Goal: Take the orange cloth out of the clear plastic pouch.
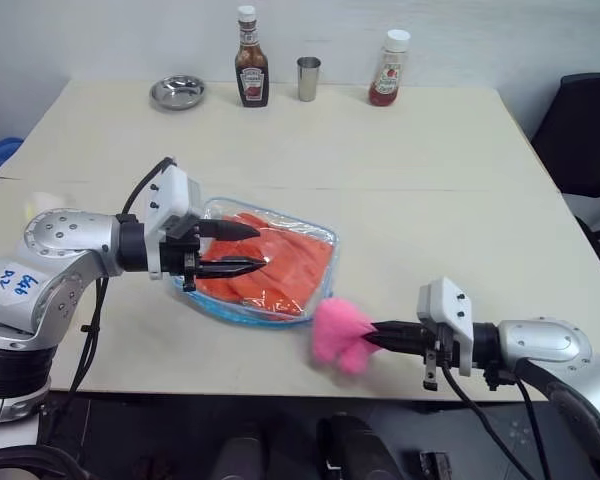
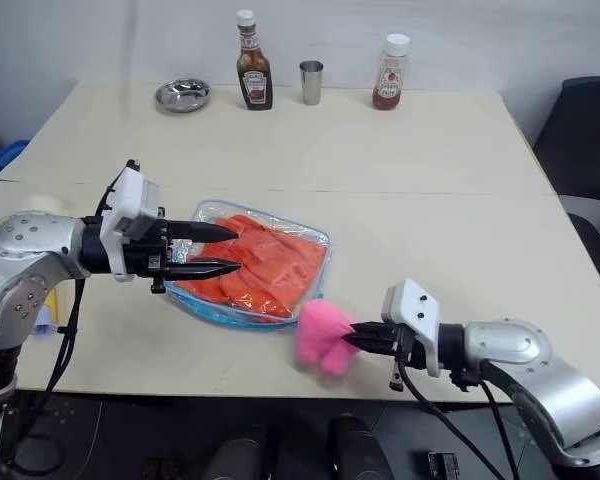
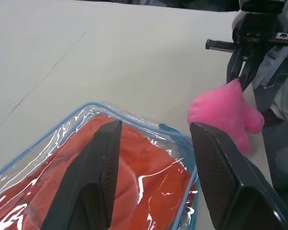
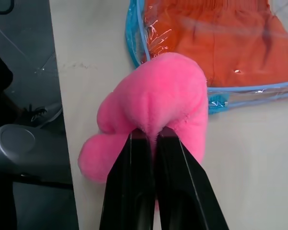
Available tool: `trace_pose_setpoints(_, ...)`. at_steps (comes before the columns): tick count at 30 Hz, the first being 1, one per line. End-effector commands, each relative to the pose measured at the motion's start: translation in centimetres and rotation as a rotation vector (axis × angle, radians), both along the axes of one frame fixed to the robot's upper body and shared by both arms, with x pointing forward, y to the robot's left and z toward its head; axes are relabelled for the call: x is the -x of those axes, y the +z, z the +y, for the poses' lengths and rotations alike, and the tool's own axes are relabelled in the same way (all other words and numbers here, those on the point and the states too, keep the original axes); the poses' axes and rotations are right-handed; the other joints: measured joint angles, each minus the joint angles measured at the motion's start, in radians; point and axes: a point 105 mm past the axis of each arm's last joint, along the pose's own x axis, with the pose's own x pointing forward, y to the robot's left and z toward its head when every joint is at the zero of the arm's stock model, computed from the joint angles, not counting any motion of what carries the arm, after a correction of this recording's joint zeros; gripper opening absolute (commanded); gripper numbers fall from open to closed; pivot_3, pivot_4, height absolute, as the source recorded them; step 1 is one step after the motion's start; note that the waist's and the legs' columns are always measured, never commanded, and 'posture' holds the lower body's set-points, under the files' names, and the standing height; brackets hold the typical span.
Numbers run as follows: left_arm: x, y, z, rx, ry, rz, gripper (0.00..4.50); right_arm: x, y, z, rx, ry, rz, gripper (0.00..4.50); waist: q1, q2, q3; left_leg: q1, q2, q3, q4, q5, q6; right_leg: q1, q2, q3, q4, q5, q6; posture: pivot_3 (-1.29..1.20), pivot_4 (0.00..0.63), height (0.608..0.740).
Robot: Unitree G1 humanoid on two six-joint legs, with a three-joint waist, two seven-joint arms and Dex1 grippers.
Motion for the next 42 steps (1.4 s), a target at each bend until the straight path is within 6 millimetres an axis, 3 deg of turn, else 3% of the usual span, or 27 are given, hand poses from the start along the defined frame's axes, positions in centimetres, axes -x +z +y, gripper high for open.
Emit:
trace_pose_setpoints(1, 0.2, 0.3, -0.7, -0.011, -0.034, -0.033, 2.39, -0.1, 0.7, 1.6, 0.024, 0.078, -0.181, 0.04, -0.002, 0.0, 0.0, 0.0, 0.0, 0.0, 0.0, 0.0, 0.0, 0.0, 0.0, 0.0, 0.001, 0.0, 0.0, 0.0, 0.15, 0.74)
trace_pose_setpoints(7, -0.1, 0.3, -0.9, -0.017, -0.047, -0.036, 2.39, -0.8, 1.5, 3.0, 0.078, 0.232, -0.413, 0.04, 0.0, 0.0, 0.0, 0.0, 0.0, 0.0, 0.0, 0.001, -0.001, -0.001, 0.0, 0.0, 0.001, 0.0, 0.0, 0.0, 0.15, 0.74)
trace_pose_setpoints(11, -0.3, 0.1, -0.9, -0.021, -0.045, -0.032, 2.39, -0.4, 1.5, 3.8, 0.195, 0.446, -0.577, 0.04, 0.0, 0.0, 0.0, 0.0, 0.0, 0.0, 0.0, 0.001, -0.001, -0.001, 0.001, 0.0, 0.001, 0.0, 0.0, 0.0, 0.15, 0.74)
trace_pose_setpoints(16, -0.5, -0.3, -0.7, -0.031, -0.034, -0.029, 2.39, -0.2, 1.6, 3.5, 0.226, 0.536, -0.622, 0.04, 0.001, 0.0, 0.0, 0.0, 0.0, 0.0, 0.0, 0.001, -0.002, 0.0, 0.0, 0.0, 0.001, 0.0, 0.0, 0.0, 0.15, 0.74)
trace_pose_setpoints(21, -0.4, -0.8, -0.6, -0.034, -0.028, -0.009, 2.39, -0.2, 0.1, 3.3, 0.207, 0.529, -0.545, 0.04, 0.001, 0.0, 0.0, 0.0, 0.0, 0.0, 0.001, 0.001, -0.003, 0.0, 0.0, 0.0, 0.001, 0.0, 0.0, 0.0, 0.15, 0.74)
trace_pose_setpoints(22, -0.2, -1.0, -0.7, -0.035, -0.035, -0.001, 2.39, -0.1, -0.1, 3.6, 0.181, 0.522, -0.517, 0.54, 0.001, 0.0, 0.0, 0.0, 0.0, 0.0, 0.0, 0.001, -0.003, 0.0, 0.0, 0.0, 0.001, 0.0, 0.0, 0.0, 0.15, 0.74)
trace_pose_setpoints(26, 0.9, -1.6, -0.8, -0.053, -0.083, 0.059, 2.39, 0.4, -0.8, 4.3, 0.181, 0.562, -0.514, 1.79, -0.001, 0.0, 0.0, 0.0, 0.0, 0.0, 0.0, 0.002, -0.003, -0.001, 0.0, 0.0, 0.002, 0.0, 0.0, 0.0, 0.15, 0.74)
trace_pose_setpoints(33, 3.2, -3.9, -2.1, -0.126, -0.217, 0.179, 2.39, 0.2, 0.4, 3.7, 0.199, 0.531, -0.575, 4.1, 0.002, 0.0, 0.0, 0.0, 0.0, 0.0, 0.001, 0.002, -0.003, 0.0, 0.0, 0.0, 0.001, 0.0, 0.0, 0.0, 0.15, 0.74)
trace_pose_setpoints(37, 3.7, -5.5, -3.1, -0.178, -0.287, 0.223, 2.39, 0.3, 0.7, 3.6, 0.202, 0.514, -0.584, 4.1, 0.002, 0.0, 0.0, 0.0, 0.0, 0.0, 0.001, 0.002, -0.003, 0.0, 0.0, 0.0, 0.001, 0.0, 0.0, 0.0, 0.15, 0.74)
trace_pose_setpoints(42, 2.2, -8.2, -3.2, -0.295, -0.256, 0.173, 2.39, 0.8, 1.8, 3.8, 0.181, 0.487, -0.609, 4.1, 0.001, 0.0, 0.0, 0.0, 0.0, 0.0, 0.001, 0.002, -0.003, 0.0, 0.0, 0.0, 0.001, 0.0, 0.0, 0.0, 0.15, 0.74)
